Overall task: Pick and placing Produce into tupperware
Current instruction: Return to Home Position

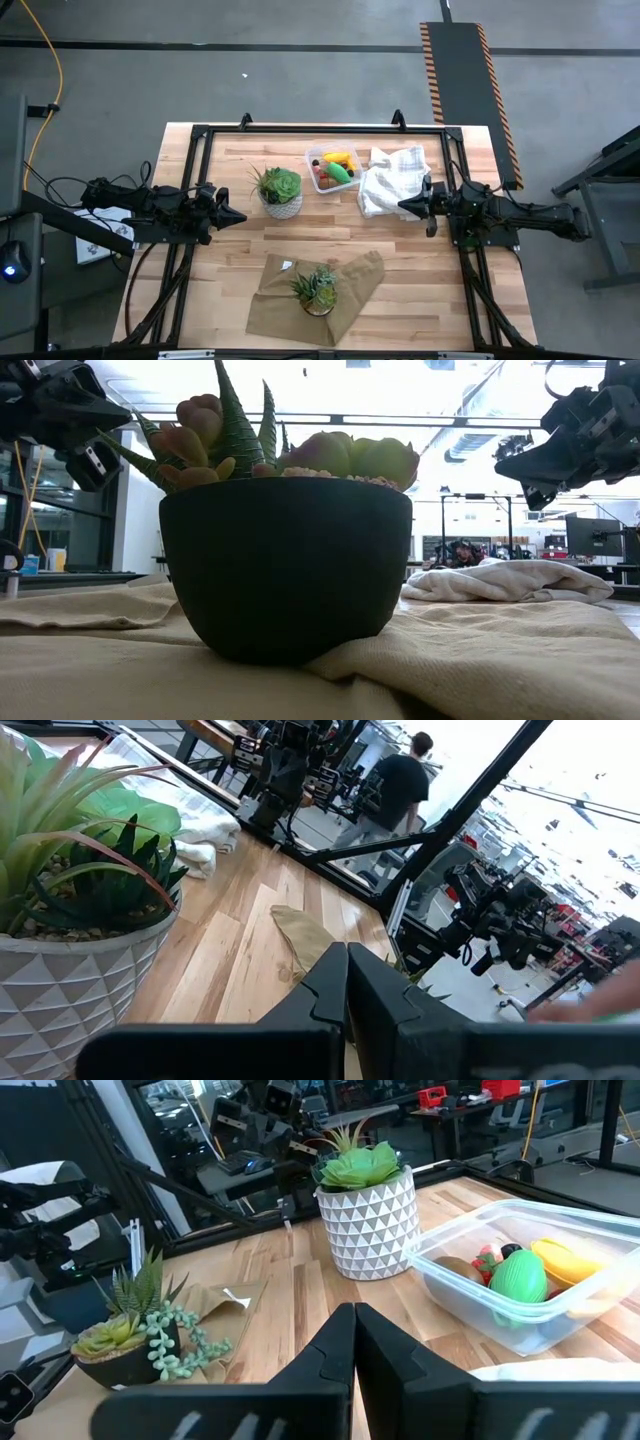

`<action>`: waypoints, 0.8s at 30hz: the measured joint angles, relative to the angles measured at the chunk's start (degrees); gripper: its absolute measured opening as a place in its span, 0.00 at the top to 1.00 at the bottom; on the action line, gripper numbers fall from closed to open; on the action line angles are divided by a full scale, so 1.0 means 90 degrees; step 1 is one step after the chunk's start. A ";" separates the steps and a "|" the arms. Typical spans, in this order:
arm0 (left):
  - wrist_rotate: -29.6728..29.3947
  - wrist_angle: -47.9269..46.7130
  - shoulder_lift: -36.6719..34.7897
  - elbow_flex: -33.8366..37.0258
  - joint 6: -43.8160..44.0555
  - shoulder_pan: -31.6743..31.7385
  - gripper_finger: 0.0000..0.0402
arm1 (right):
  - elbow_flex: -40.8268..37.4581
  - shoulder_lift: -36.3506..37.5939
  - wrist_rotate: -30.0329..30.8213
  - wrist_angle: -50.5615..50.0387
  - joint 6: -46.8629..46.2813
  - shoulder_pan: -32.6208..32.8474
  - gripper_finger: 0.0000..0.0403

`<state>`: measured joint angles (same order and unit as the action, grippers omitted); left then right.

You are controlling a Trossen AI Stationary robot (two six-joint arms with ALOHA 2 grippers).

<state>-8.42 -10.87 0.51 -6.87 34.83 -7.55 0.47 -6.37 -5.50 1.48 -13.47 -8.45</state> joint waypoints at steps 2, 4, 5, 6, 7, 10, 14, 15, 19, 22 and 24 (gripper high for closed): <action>0.0002 0.0000 -0.0002 0.0000 0.0000 0.0000 1.00 | 0.0000 0.0000 0.0000 0.0001 0.0000 0.0000 1.00; 0.0000 0.0000 -0.0002 0.0002 0.0000 0.0000 1.00 | 0.0000 0.0000 0.0000 0.0000 0.0001 0.0000 1.00; 0.0002 0.0000 -0.0002 0.0001 0.0000 0.0001 1.00 | 0.0000 0.0000 0.0000 0.0000 0.0000 0.0000 1.00; 0.0001 0.0002 0.0000 0.0000 0.0000 0.0000 1.00 | 0.0000 0.0000 0.0000 0.0000 0.0000 0.0000 1.00; 0.0002 0.0001 0.0000 0.0000 0.0000 0.0000 1.00 | 0.0000 0.0000 0.0000 0.0002 0.0000 0.0000 1.00; 0.0002 0.0000 0.0000 0.0000 0.0000 0.0000 1.00 | 0.0000 0.0000 0.0000 0.0002 0.0000 0.0000 1.00; 0.0588 -0.0805 -0.0014 -0.0093 -0.1073 0.0002 1.00 | 0.0000 0.0000 0.0000 0.0002 0.0000 0.0000 1.00; 0.0742 -0.0811 -0.0009 -0.0093 -0.1194 0.0001 1.00 | 0.0000 0.0000 0.0000 0.0002 0.0002 0.0000 1.00; 0.0865 -0.0970 0.0003 -0.0107 -0.1277 -0.0003 1.00 | 0.0000 0.0000 -0.0002 0.0002 0.0000 0.0000 1.00; 0.0825 -0.1159 0.0003 -0.0107 -0.1177 0.0000 1.00 | 0.0000 0.0000 -0.0002 0.0002 0.0002 0.0000 1.00; 0.0687 -0.1167 0.0003 -0.0105 -0.1040 0.0009 1.00 | 0.0000 0.0000 -0.0002 0.0003 0.0000 0.0000 1.00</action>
<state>-2.24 -21.38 0.54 -7.81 25.47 -7.46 0.47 -6.37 -5.51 1.50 -13.47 -8.45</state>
